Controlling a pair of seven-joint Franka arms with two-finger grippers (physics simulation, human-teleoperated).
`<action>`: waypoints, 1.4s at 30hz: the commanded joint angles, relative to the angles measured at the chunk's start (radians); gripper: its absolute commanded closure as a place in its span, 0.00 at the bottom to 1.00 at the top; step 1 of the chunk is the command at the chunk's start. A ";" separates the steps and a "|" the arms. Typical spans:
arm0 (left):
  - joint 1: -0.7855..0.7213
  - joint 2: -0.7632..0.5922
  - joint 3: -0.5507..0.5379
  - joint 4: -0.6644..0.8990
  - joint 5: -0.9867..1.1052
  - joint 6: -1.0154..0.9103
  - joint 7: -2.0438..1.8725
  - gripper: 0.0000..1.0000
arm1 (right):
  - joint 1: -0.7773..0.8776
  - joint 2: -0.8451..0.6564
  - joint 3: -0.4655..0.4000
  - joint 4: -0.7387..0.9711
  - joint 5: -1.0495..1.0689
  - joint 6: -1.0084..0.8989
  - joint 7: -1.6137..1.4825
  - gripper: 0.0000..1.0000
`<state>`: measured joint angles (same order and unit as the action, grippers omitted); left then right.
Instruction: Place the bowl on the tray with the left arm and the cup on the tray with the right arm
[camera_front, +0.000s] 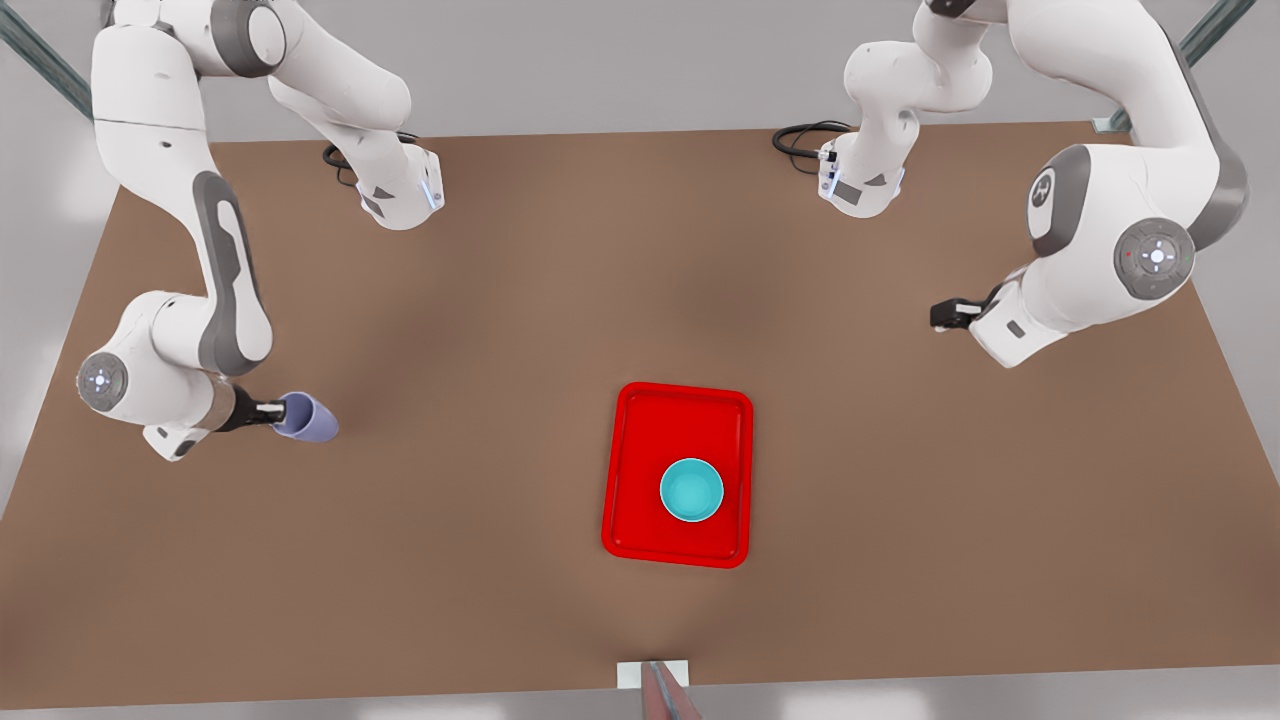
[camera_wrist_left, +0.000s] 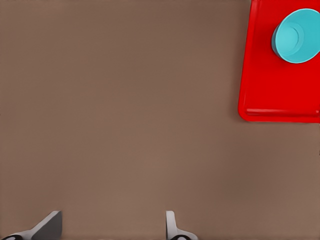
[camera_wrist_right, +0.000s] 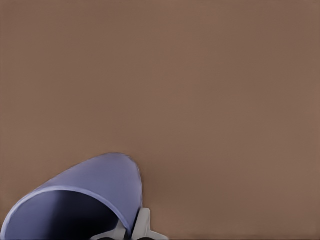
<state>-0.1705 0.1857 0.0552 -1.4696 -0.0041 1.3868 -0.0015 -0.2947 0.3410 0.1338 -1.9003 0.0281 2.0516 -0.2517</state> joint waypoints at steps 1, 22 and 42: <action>0.000 0.000 0.000 0.000 0.001 0.000 0.000 0.00 | 0.005 0.001 0.001 0.003 0.003 -0.002 0.015 0.79; 0.000 0.015 0.002 -0.002 0.006 0.004 0.000 0.00 | 0.420 0.072 0.084 0.316 0.124 -0.154 0.629 0.79; 0.000 0.020 0.002 -0.002 0.007 0.006 -0.002 0.00 | 0.818 0.455 0.112 0.619 0.039 0.064 1.022 0.79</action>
<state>-0.1703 0.2056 0.0567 -1.4711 0.0028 1.3928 -0.0031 0.5231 0.8019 0.2454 -1.2758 0.0671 2.1180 0.7676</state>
